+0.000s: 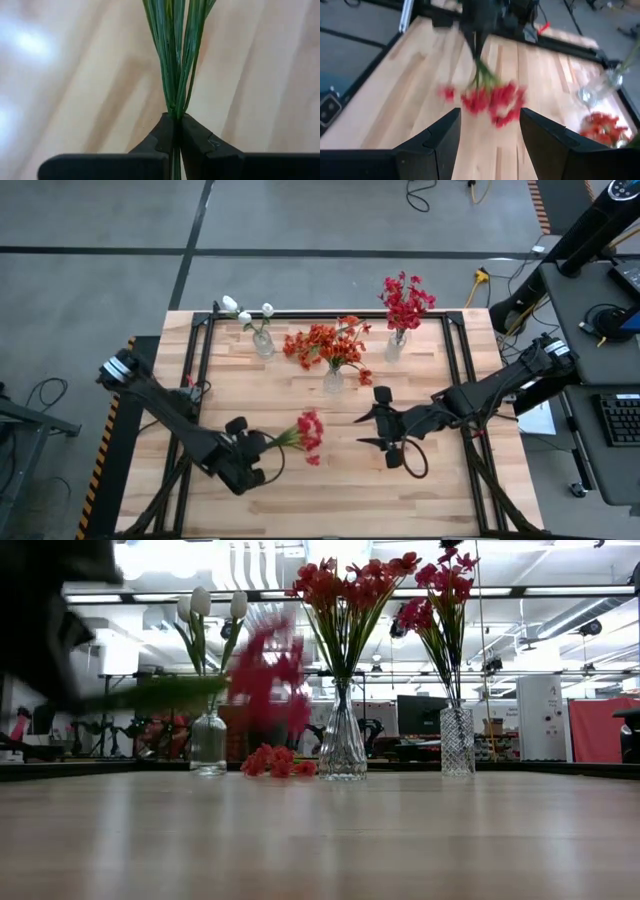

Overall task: Sort flowers into vase by color
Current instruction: Put the red flowers into the top right transparent vase

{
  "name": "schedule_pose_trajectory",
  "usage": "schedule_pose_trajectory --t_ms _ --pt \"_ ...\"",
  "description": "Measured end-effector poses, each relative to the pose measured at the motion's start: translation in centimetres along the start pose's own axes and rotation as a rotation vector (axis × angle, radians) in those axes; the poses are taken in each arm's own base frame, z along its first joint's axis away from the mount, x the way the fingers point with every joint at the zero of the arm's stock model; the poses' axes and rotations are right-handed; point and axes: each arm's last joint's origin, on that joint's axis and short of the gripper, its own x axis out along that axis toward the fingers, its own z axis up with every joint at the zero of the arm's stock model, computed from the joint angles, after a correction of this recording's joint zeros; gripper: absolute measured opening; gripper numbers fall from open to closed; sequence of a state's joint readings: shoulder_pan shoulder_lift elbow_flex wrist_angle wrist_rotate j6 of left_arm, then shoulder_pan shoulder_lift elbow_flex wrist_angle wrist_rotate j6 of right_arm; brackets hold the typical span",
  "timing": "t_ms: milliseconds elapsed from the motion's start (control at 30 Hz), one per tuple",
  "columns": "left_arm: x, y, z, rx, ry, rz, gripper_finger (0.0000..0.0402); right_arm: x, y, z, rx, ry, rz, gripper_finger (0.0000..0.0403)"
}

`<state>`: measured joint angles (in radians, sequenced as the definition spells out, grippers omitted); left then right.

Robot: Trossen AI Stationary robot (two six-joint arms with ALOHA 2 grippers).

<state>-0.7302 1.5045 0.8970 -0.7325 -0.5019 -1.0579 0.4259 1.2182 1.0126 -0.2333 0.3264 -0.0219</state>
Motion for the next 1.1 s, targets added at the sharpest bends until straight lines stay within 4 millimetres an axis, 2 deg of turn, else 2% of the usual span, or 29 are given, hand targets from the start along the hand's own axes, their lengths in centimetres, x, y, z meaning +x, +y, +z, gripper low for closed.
schedule_pose_trajectory --t_ms 167,300,400,500,600,767,900,1100 --pt "-3.0 0.9 1.9 0.000 -0.255 -0.040 0.0001 -0.1 0.1 -1.4 0.053 0.141 -0.003 0.0196" --pt "-5.0 0.6 3.7 0.087 -0.491 -0.086 0.0001 -0.4 0.4 -2.9 0.068 0.241 -0.079 0.0196" --pt "-5.8 0.1 5.0 0.205 -0.658 -0.149 0.0001 0.0 1.0 -3.8 0.053 0.214 -0.119 0.0196" --pt "-5.9 -0.1 6.1 0.304 -0.839 -0.215 0.0000 0.7 1.5 -4.1 0.036 0.088 -0.103 0.0196" --pt "-5.1 0.5 6.8 0.343 -1.007 -0.287 0.0000 1.3 1.8 -3.9 0.000 -0.099 -0.098 0.0196" --pt "-1.8 2.1 7.5 0.292 -1.127 -0.277 0.0000 2.2 2.0 -3.0 -0.073 -0.366 -0.123 0.0196" --pt "0.4 2.2 8.3 0.285 -1.192 -0.266 0.0000 3.7 1.9 -2.5 -0.095 -0.461 -0.158 0.0196" --pt "2.5 1.3 9.6 0.293 -1.235 -0.209 0.0000 5.6 0.6 -1.6 -0.015 -0.485 -0.205 0.0196"
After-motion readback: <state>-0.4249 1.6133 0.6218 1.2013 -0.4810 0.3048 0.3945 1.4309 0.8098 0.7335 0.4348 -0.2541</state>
